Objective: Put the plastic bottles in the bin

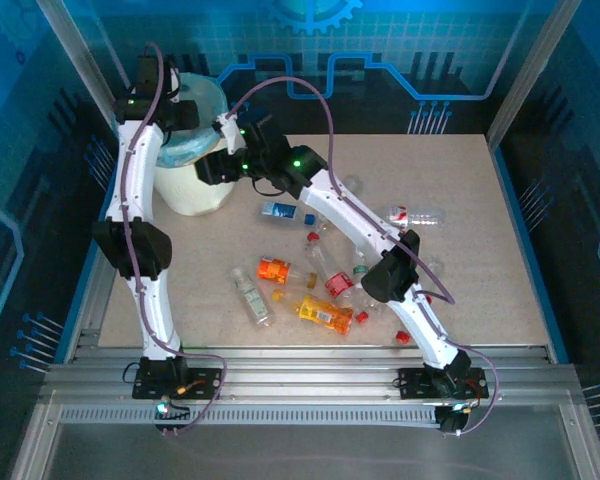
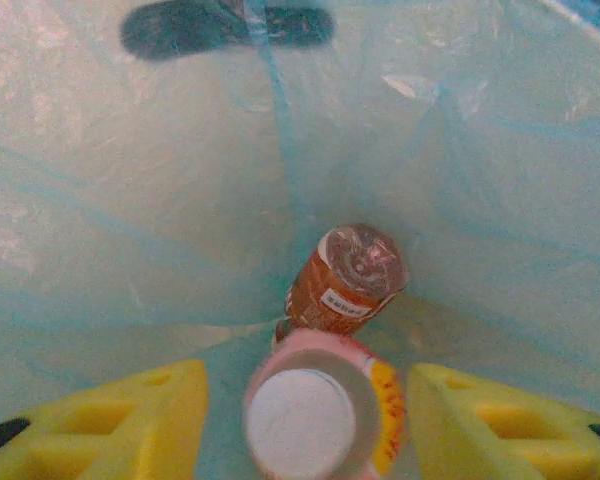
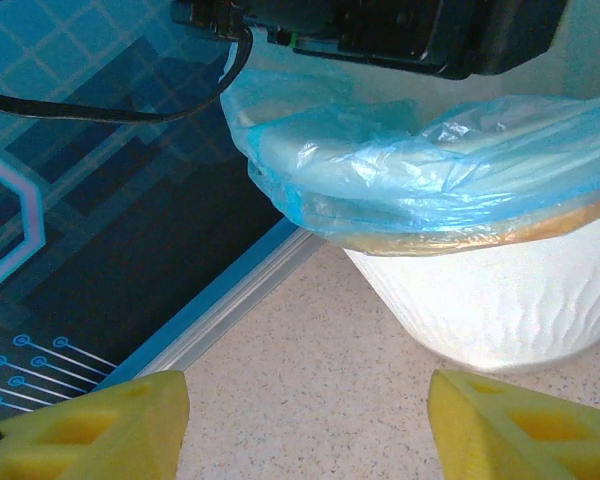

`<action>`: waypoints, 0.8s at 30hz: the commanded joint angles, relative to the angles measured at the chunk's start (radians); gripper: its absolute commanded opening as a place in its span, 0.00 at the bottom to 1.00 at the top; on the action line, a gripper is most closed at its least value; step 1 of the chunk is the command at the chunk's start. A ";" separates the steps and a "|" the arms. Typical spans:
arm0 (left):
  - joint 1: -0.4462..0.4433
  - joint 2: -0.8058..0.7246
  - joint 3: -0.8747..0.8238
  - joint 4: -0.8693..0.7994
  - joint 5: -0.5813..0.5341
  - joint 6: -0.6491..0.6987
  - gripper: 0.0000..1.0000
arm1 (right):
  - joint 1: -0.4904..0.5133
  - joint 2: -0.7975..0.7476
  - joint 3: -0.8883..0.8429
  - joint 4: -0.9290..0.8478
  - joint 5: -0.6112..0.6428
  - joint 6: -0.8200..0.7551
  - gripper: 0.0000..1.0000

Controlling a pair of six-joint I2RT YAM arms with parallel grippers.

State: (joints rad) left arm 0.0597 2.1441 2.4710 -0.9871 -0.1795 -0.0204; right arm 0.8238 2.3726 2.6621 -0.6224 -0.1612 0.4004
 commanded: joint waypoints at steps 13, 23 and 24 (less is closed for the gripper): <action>0.001 -0.053 0.018 0.029 0.003 -0.026 0.61 | -0.009 -0.090 -0.012 -0.028 -0.047 0.010 0.66; -0.041 -0.236 0.042 0.018 -0.075 0.030 0.62 | -0.040 -0.139 -0.021 -0.065 -0.151 0.056 0.67; -0.042 -0.280 0.012 0.025 -0.077 0.021 0.62 | -0.042 -0.152 -0.029 -0.076 -0.152 0.047 0.67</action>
State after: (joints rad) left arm 0.0231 2.0308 2.4931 -0.9745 -0.2226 -0.0006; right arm 0.7963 2.3016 2.6396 -0.6598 -0.2657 0.4351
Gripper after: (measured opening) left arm 0.621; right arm 0.666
